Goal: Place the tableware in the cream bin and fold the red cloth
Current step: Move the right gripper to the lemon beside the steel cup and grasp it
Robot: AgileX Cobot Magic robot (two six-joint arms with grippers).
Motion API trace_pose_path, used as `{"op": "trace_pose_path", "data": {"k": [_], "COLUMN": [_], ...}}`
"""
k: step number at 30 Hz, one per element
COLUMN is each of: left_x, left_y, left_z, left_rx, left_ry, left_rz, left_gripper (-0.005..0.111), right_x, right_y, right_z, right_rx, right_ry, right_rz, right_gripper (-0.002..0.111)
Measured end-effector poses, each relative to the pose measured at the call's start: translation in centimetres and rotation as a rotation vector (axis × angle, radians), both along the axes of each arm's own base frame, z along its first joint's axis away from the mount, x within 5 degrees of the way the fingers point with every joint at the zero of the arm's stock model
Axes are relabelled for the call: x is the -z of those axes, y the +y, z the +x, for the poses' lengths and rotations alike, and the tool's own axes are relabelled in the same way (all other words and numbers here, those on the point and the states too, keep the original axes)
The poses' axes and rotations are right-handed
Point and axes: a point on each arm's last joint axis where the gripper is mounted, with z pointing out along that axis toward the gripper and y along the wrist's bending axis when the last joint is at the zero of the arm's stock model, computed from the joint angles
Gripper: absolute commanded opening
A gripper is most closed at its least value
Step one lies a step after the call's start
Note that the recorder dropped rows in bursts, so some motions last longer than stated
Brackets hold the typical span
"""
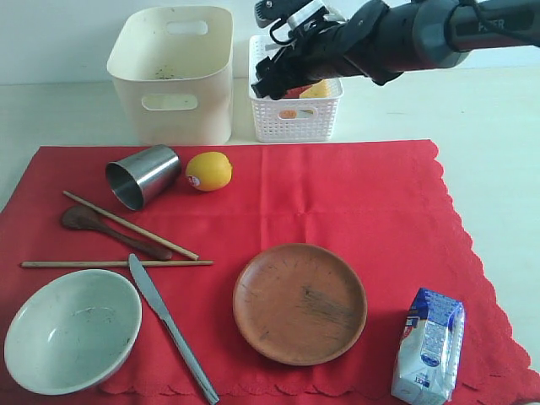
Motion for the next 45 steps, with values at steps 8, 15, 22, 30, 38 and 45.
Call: {"op": "trace_pose_path", "data": {"k": [8, 15, 22, 30, 38, 45], "left_x": [0.0, 0.0, 0.0, 0.0, 0.0, 0.0], "left_y": [0.0, 0.0, 0.0, 0.0, 0.0, 0.0], "left_z": [0.0, 0.0, 0.0, 0.0, 0.0, 0.0], "left_rx": [0.0, 0.0, 0.0, 0.0, 0.0, 0.0], "left_ry": [0.0, 0.0, 0.0, 0.0, 0.0, 0.0], "left_rz": [0.0, 0.0, 0.0, 0.0, 0.0, 0.0], "left_gripper": [0.001, 0.001, 0.001, 0.001, 0.001, 0.001], "right_x": [-2.6, -4.1, -5.2, -4.9, -4.2, -2.1], "right_y": [0.4, 0.7, 0.9, 1.4, 4.6, 6.6], "right_z": [-1.2, -2.7, -4.0, -4.9, -6.9, -7.4], "right_rx": [-0.084, -0.216, -0.303, -0.37, -0.461, -0.396], "right_ry": [0.039, 0.105, 0.169, 0.245, 0.275, 0.339], "right_rz": [0.03, -0.007, -0.011, -0.017, -0.031, 0.018], "right_gripper": [0.039, 0.0, 0.0, 0.0, 0.0, 0.027]}}
